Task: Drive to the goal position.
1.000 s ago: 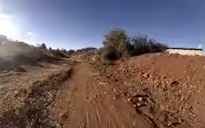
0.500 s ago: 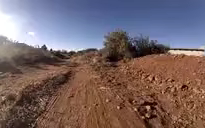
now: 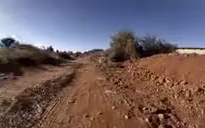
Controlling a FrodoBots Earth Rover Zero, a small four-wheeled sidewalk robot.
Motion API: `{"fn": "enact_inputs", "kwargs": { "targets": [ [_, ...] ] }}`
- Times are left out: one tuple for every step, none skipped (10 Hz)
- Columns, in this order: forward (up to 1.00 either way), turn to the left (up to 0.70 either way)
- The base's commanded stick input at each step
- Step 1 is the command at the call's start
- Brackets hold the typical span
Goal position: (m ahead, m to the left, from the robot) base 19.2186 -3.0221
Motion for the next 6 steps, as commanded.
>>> {"fn": "enact_inputs", "kwargs": {
  "targets": [
    [0.50,0.00],
    [0.50,0.00],
    [0.50,0.00],
    [0.50,0.00],
    [0.50,0.00],
    [0.50,0.00]
  ]
}}
